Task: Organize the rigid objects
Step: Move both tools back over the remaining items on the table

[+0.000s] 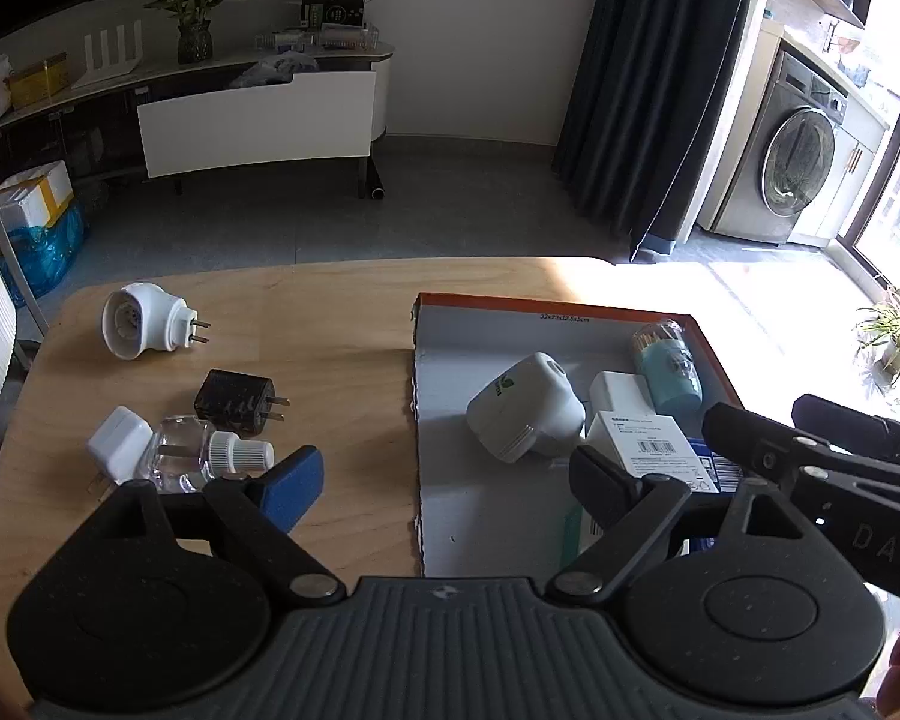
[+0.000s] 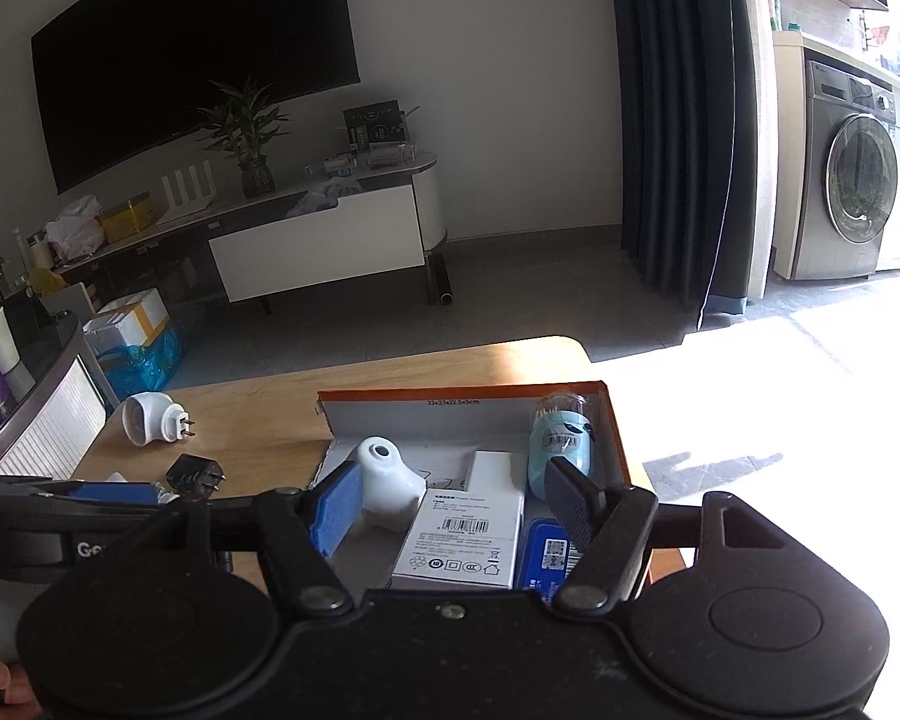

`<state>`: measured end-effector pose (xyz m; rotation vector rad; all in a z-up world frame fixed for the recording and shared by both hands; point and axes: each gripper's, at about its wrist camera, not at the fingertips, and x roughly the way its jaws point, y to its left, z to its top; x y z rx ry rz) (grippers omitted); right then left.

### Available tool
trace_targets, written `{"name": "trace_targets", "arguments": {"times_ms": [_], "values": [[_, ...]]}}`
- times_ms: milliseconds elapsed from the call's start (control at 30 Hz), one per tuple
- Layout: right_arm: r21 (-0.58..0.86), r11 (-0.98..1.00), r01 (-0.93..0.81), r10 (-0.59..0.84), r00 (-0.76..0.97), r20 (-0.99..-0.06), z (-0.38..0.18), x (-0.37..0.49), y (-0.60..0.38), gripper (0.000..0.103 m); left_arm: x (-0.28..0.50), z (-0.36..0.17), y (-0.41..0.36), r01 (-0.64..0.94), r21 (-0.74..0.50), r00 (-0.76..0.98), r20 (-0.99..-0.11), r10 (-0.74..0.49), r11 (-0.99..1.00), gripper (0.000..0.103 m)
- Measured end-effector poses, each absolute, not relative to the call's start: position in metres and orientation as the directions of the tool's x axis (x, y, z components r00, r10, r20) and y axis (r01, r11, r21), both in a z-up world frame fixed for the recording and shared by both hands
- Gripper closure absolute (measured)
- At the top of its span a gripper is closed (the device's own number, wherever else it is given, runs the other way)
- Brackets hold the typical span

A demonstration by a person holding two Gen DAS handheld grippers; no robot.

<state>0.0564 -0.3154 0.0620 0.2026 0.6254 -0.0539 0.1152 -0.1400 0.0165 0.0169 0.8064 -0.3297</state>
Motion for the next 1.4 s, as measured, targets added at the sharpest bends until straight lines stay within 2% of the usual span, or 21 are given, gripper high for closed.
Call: {"name": "trace_targets", "arguments": {"times_ms": [1000,1400], "values": [[0.165,0.983,-0.084,0.171,0.758,-0.630,0.048,0.081,-0.217,0.023,0.111,-0.005,-0.033,0.153,-0.152,0.665,-0.715,-0.215,0.977,0.012],[0.202,0.972,-0.118,0.222,0.737,-0.639,0.038,0.078,-0.207,0.023,0.137,-0.032,0.025,0.088,-0.096,0.664,-0.736,-0.130,0.991,0.009]]}}
